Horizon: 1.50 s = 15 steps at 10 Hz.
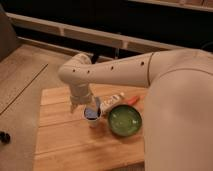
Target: Place the white sponge in the ceramic bowl
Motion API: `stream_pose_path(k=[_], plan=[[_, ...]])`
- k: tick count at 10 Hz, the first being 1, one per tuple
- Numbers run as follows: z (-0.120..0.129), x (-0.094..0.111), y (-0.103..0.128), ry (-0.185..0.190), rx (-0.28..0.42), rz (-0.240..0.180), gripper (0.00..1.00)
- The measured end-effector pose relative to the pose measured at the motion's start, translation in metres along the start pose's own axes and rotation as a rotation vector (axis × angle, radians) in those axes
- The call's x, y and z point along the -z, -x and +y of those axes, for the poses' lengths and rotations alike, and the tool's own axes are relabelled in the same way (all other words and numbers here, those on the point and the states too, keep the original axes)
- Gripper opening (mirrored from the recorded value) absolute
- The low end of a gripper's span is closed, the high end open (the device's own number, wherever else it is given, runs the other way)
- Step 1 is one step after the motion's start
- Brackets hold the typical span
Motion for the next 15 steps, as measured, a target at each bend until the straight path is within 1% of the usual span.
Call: stream_pose_path(k=[2,3,4,7,8,9,10,12,14,15], plan=[[0.000,0.001,0.001,-0.003,0.004,-0.008,0.65],[0.000,0.003,0.005,-0.006,0.014,-0.028,0.65],[0.003,0.009,0.018,-0.017,0.048,-0.085,0.65],[0.018,0.022,0.043,-0.045,0.141,-0.196,0.65],[0.012,0.021,0.050,-0.067,0.153,-0.225,0.65],[0.007,0.021,0.057,-0.074,0.151,-0.250,0.65],[0.003,0.021,0.063,-0.064,0.145,-0.277,0.65],[-0.009,0.018,0.074,-0.025,0.109,-0.319,0.65],[-0.018,0.010,0.077,-0.002,0.082,-0.329,0.65],[-0.021,0.004,0.076,-0.001,0.072,-0.324,0.65]])
